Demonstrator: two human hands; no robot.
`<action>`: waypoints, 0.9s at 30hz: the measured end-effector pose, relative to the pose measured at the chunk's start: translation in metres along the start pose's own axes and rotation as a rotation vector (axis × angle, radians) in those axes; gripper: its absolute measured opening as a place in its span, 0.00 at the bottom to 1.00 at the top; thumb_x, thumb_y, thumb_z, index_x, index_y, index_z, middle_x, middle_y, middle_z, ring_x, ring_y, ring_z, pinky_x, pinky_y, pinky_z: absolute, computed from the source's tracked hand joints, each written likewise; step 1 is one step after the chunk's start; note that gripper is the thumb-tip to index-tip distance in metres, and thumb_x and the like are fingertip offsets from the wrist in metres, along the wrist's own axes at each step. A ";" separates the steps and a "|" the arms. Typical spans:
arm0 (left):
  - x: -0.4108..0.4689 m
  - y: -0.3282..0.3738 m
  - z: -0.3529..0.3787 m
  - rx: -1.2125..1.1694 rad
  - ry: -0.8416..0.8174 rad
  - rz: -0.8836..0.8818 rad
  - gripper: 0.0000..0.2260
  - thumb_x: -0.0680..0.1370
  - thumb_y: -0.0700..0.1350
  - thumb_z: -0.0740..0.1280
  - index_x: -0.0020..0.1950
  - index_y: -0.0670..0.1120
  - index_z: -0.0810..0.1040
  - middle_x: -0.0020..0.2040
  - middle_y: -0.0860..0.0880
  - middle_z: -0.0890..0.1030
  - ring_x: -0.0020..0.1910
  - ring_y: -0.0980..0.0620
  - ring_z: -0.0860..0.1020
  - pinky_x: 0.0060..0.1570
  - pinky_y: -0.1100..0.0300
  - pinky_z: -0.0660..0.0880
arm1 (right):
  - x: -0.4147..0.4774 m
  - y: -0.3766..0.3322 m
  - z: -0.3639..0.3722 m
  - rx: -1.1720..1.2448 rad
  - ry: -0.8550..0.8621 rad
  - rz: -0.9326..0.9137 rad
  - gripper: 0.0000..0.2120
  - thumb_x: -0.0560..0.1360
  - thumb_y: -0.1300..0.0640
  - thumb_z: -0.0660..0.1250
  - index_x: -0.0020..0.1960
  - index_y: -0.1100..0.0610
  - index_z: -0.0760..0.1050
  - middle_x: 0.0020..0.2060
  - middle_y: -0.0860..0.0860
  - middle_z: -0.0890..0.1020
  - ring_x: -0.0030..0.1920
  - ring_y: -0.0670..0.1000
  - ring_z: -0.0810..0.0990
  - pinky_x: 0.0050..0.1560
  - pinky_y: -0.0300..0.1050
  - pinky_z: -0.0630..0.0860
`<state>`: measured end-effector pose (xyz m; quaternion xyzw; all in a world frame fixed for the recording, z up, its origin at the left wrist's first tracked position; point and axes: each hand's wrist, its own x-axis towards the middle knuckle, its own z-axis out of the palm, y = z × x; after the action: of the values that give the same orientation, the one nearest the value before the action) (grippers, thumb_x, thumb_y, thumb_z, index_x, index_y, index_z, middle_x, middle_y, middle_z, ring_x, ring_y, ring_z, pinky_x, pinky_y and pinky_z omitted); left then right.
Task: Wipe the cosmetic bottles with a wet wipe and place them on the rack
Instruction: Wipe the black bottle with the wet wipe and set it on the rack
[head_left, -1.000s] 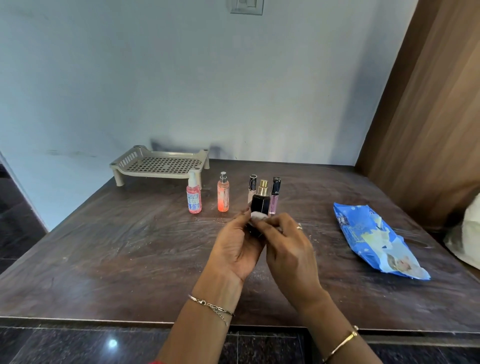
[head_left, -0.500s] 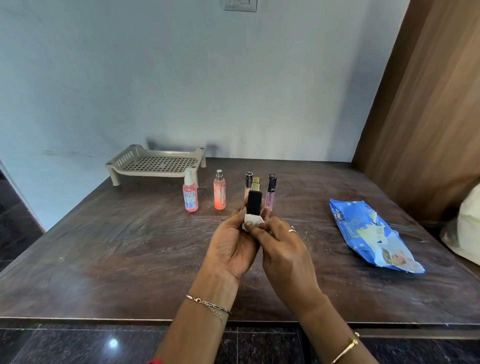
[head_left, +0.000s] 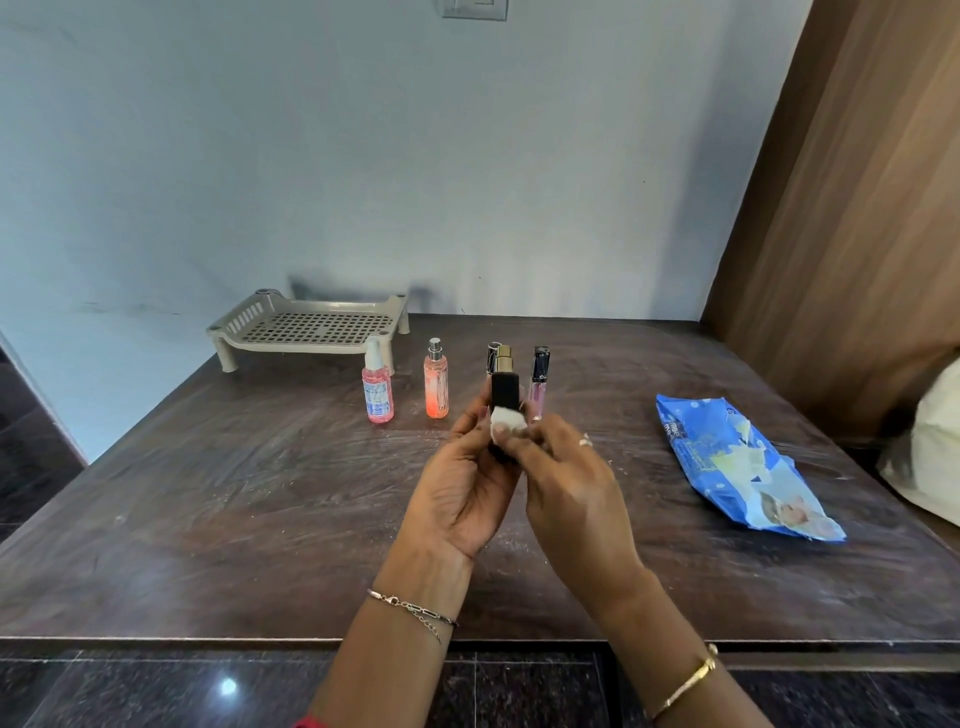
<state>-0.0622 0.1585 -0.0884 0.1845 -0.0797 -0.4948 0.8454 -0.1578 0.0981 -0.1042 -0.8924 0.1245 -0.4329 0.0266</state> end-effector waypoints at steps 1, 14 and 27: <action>0.000 0.001 -0.001 0.005 -0.001 -0.003 0.17 0.77 0.34 0.59 0.66 0.40 0.73 0.54 0.38 0.82 0.59 0.42 0.78 0.57 0.51 0.75 | -0.007 -0.002 0.001 -0.003 -0.025 -0.006 0.13 0.73 0.67 0.68 0.58 0.62 0.79 0.49 0.56 0.79 0.38 0.54 0.78 0.32 0.49 0.79; 0.001 -0.001 0.002 0.054 0.020 -0.018 0.17 0.79 0.43 0.62 0.65 0.38 0.73 0.50 0.40 0.81 0.49 0.46 0.80 0.58 0.53 0.74 | 0.035 0.000 -0.006 0.377 0.335 0.330 0.16 0.72 0.72 0.66 0.53 0.56 0.81 0.49 0.47 0.78 0.49 0.41 0.77 0.48 0.32 0.75; 0.002 0.000 -0.005 -0.074 0.044 -0.131 0.17 0.80 0.45 0.59 0.64 0.36 0.74 0.60 0.43 0.80 0.62 0.46 0.77 0.68 0.55 0.68 | -0.008 -0.010 0.012 0.052 0.029 -0.017 0.13 0.78 0.60 0.60 0.59 0.61 0.79 0.51 0.55 0.79 0.47 0.56 0.79 0.35 0.52 0.79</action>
<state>-0.0594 0.1580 -0.0926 0.1687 -0.0303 -0.5475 0.8191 -0.1508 0.1093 -0.1160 -0.8861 0.1059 -0.4490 0.0446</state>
